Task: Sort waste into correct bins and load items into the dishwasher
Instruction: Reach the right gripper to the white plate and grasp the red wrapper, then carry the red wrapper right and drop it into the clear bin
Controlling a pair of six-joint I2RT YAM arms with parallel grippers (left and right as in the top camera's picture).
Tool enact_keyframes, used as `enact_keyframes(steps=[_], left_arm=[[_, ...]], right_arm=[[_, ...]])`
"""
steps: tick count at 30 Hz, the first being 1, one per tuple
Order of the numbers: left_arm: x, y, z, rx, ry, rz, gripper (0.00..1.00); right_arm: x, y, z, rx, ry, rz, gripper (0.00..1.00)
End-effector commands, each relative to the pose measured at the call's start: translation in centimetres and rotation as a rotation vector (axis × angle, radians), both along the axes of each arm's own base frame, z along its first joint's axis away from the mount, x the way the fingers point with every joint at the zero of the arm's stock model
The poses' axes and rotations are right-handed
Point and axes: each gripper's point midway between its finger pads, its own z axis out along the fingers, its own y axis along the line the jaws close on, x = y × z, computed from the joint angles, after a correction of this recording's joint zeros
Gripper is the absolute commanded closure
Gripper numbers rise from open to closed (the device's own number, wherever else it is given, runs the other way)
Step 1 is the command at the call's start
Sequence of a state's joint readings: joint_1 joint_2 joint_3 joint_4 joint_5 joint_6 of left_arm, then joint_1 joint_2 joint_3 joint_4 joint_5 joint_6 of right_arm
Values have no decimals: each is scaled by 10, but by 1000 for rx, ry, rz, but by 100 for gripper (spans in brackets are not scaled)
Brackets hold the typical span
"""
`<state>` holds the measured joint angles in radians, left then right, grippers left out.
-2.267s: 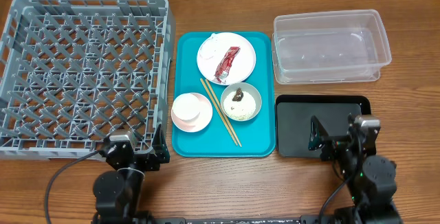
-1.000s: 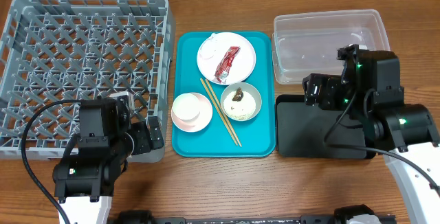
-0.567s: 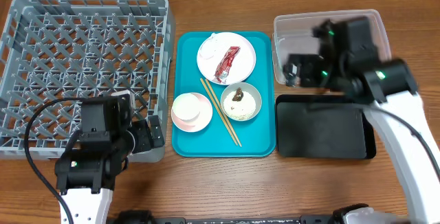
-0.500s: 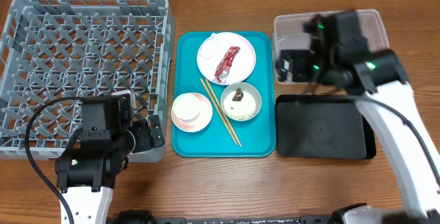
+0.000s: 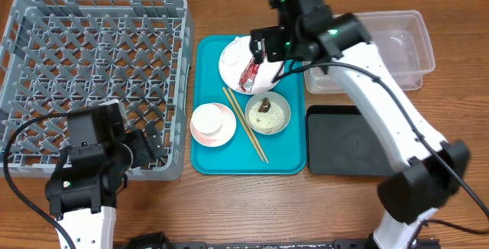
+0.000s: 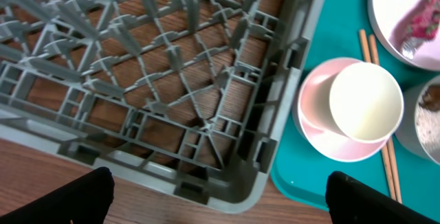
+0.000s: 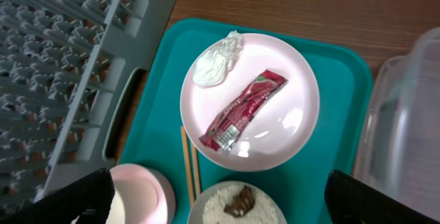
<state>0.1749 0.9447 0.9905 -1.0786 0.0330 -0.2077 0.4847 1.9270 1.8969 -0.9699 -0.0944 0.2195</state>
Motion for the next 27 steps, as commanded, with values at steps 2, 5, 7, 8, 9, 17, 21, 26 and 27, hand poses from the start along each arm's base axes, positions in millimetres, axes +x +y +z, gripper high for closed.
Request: enact_keyframes(steps=[2,5,7,8,9,17,21,26,27], left_arm=[[4,2,11,-15,-34,14,0],[4,2,11,-17,-34,14,1],[4,2,11,-17,-34,14,0],[4,2,11,-17,-34,14,0],[3,2,11,-17,-33,14,0],[3,1,10,-18,-29,14,0],[3,1,10,-18,-29,14,0],[3,1,10,-18,-29,14,0],[3,1,10,-18,-29,14,0]], right_arm=[[10,20,-29,-32,19,-55,0],[13,31,-59,-74,46,-71,0],[15,33,-80,-102,71,-122,0],[15,34,-90,-110,84,-145,0],[15,37,-97,-112,94,-151,0],[18,44,-160,-113,196,-242,25],[18,45,-174,-121,214,-244,40],[19,47,-173,-111,208,-241,76],[18,47,-174,-113,214,-240,85]])
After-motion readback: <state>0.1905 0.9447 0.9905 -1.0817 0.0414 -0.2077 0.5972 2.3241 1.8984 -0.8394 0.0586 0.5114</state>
